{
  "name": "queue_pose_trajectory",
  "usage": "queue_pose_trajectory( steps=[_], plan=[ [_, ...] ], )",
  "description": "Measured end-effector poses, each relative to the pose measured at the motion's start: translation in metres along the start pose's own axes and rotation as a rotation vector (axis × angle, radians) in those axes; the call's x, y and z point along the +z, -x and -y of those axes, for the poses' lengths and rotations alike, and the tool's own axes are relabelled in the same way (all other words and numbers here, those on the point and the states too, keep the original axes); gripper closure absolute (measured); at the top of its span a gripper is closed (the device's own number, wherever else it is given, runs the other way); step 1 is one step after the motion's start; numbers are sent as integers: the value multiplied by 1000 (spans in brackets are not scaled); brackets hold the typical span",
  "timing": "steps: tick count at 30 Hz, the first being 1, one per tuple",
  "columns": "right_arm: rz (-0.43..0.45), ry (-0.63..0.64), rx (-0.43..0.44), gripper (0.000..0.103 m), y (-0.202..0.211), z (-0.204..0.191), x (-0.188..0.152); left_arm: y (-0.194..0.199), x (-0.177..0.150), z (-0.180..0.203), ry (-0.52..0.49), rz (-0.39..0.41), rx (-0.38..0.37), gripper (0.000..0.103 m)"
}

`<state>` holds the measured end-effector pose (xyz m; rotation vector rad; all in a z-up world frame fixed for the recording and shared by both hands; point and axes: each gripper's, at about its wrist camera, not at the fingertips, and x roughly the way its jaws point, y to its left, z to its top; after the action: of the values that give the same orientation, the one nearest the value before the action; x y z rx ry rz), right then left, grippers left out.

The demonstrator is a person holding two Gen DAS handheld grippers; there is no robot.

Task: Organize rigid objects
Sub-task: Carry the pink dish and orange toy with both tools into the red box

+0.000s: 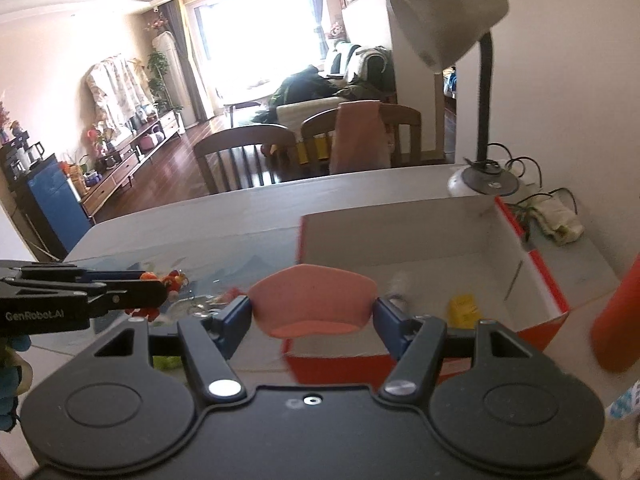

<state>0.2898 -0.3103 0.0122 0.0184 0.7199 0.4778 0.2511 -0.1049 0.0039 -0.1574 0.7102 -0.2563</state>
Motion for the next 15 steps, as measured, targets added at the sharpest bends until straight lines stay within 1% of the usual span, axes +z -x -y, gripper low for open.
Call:
queue_pose_trajectory(
  steps=[8, 13, 15],
  plan=[
    [-22, 3, -23, 37, -18, 45, 9, -52, 34, 37, -32, -17, -11, 77],
    [-52, 2, -35, 37, -38, 68, 11, -90, 50, 54, -41, -50, -17, 77],
    [-66, 7, -39, 37, -46, 75, 10, -105, 54, 60, -51, -66, -7, 77]
  ],
)
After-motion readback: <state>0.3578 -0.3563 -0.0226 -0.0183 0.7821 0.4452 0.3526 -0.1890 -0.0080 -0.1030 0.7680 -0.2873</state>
